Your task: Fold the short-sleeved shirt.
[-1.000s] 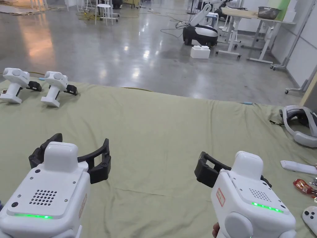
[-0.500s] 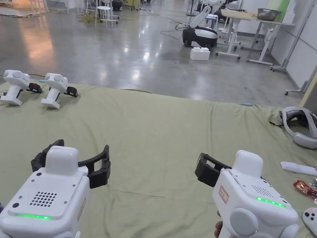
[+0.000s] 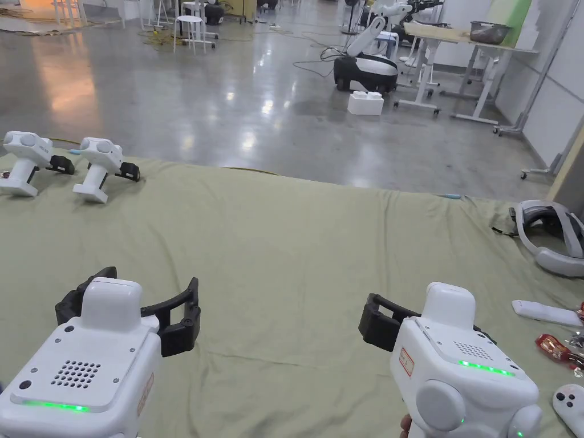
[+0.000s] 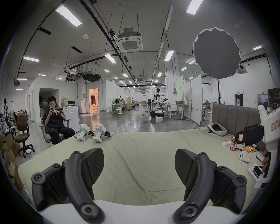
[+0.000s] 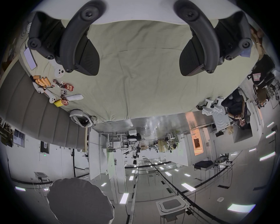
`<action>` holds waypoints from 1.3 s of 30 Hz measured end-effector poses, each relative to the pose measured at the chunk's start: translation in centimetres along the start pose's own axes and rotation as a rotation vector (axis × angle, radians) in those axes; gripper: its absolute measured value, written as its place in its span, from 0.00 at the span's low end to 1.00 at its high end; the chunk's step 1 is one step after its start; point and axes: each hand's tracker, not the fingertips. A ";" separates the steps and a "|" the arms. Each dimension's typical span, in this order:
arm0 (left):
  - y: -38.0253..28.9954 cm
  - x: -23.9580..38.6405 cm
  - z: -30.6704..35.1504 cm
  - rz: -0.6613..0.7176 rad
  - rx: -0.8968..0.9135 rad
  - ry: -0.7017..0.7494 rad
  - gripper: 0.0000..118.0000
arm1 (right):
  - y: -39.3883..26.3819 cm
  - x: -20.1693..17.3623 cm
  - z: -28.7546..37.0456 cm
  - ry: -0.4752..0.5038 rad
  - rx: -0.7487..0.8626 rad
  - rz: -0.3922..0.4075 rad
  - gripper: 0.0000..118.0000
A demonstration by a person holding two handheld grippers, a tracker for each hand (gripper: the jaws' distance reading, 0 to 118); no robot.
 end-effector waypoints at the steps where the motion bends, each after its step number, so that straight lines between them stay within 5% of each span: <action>1: 0.0 0.0 0.0 -0.003 -0.001 -0.004 0.88 | -0.1 0.1 0.0 0.010 0.006 -0.004 0.94; 14: 0.2 -0.6 -0.1 0.022 -0.004 -0.005 0.88 | 0.5 0.2 -0.3 -0.057 0.017 -0.023 0.97; 20: 0.1 -0.8 -0.3 0.037 -0.012 -0.007 0.88 | 0.0 1.3 -0.5 0.013 -0.005 -0.086 0.97; 29: 0.3 -0.7 -0.6 0.019 -0.009 -0.009 0.88 | -1.1 1.0 -0.3 -0.006 0.180 0.021 0.97; 39: 0.3 -0.7 -0.8 0.004 0.002 0.003 0.88 | -1.8 0.3 -0.4 -0.059 0.185 0.091 0.97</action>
